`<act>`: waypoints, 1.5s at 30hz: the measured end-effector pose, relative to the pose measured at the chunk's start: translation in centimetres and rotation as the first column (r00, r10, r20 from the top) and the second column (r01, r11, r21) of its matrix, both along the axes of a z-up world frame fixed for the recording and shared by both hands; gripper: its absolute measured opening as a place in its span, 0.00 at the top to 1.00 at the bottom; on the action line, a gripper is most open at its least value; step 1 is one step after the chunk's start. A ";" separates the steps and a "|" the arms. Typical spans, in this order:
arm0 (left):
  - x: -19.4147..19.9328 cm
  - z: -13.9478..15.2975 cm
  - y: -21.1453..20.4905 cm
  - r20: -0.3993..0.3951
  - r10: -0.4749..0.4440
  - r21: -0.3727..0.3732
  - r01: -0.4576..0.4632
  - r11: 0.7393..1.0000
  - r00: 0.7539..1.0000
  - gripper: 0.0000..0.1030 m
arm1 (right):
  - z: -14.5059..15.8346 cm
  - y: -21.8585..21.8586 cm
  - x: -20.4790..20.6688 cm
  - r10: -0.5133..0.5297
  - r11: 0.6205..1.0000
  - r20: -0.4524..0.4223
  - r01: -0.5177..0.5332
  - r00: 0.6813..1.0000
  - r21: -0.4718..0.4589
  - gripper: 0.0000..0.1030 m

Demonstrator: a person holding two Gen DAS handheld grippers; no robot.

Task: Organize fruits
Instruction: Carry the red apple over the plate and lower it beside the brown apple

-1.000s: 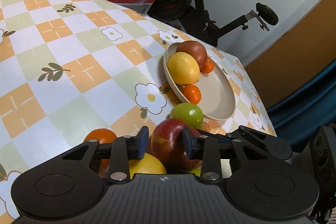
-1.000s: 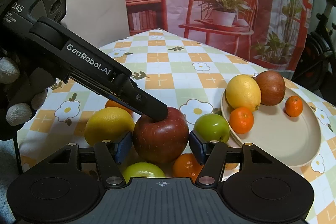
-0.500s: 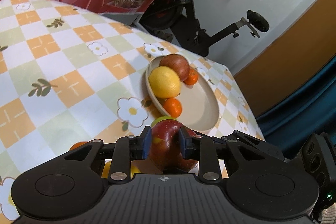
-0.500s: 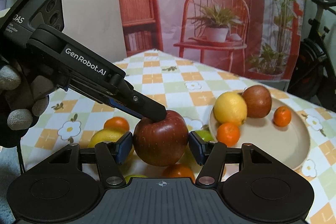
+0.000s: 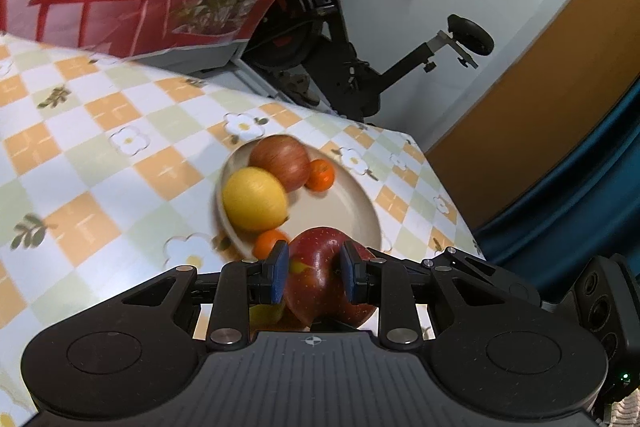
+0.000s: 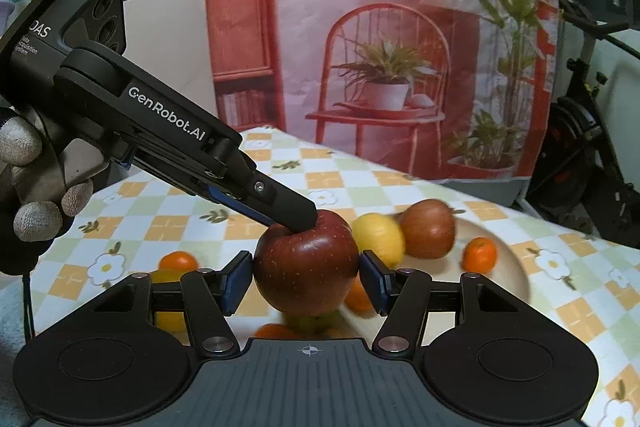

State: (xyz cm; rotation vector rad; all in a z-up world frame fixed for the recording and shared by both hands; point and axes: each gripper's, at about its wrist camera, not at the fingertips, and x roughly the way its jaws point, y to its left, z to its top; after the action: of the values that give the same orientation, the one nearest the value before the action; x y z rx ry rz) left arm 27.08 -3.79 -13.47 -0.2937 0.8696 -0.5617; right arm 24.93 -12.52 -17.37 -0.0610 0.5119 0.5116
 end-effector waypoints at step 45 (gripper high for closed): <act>13.4 -4.3 -12.0 -0.037 -0.081 0.174 0.086 0.981 0.996 0.72 | -6.6 -11.0 12.5 -0.110 0.993 -0.023 0.109 0.994 -0.034 0.47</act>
State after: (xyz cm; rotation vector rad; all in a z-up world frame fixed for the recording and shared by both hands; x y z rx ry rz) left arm 40.46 -15.83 -17.73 -0.1056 0.9573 -0.5553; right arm 37.47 -23.50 -23.96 -0.0577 0.5445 0.3970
